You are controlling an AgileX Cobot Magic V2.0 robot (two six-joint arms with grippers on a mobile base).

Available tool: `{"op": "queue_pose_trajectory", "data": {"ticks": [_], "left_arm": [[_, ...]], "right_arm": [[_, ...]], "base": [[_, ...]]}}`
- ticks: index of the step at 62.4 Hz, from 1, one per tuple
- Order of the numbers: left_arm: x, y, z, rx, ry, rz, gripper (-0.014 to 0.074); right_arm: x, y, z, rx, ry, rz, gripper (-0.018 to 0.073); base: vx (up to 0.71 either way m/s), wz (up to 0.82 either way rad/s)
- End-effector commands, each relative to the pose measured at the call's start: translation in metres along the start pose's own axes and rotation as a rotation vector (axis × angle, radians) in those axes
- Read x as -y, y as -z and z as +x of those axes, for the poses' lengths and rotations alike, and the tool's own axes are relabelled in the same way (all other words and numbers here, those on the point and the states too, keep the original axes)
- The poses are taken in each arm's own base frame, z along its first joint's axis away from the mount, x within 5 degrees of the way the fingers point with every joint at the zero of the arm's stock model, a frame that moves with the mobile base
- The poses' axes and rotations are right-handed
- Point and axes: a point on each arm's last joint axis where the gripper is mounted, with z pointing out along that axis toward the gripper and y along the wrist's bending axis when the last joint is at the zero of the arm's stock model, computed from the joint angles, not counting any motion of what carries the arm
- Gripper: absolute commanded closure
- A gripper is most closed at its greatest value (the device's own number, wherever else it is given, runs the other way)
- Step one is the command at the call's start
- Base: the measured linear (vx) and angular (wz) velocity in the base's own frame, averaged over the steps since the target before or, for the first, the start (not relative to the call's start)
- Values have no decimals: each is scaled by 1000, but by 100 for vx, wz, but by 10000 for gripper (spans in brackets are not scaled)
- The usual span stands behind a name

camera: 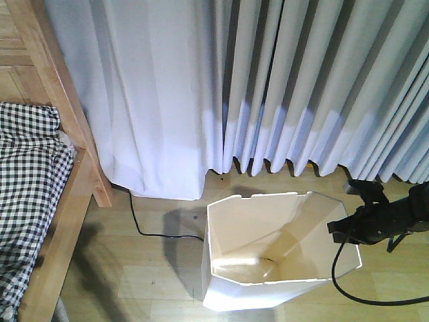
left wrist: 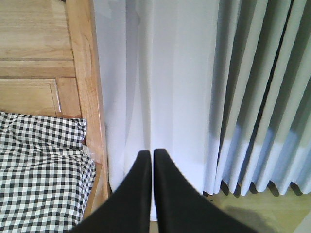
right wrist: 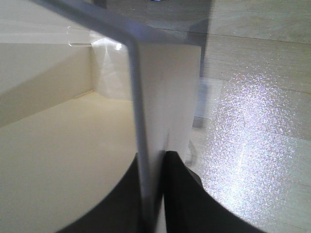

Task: Move trash bin to bedside with robot
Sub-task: 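Drive toward the bed's head by the curtains, dragging the bin, then push the bin beside the bed frame and open the right gripper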

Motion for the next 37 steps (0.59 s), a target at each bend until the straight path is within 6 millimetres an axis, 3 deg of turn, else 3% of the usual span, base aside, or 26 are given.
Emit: {"op": "queue_pose_trajectory", "data": {"ticks": [1, 14, 26, 37], "left_arm": [[0, -2, 2, 53, 12, 9, 602], [0, -2, 2, 53, 12, 9, 602], [0, -2, 2, 53, 12, 9, 602], [0, -2, 2, 53, 12, 9, 602]], "right_arm": [[-20, 21, -21, 111, -4, -169, 566], [-21, 22, -27, 152, -65, -192, 566], [-8, 16, -56, 227, -76, -175, 566], [10, -3, -76, 248, -127, -150, 566]], "base": [[0, 0], [0, 0], [0, 0], [0, 0]]}}
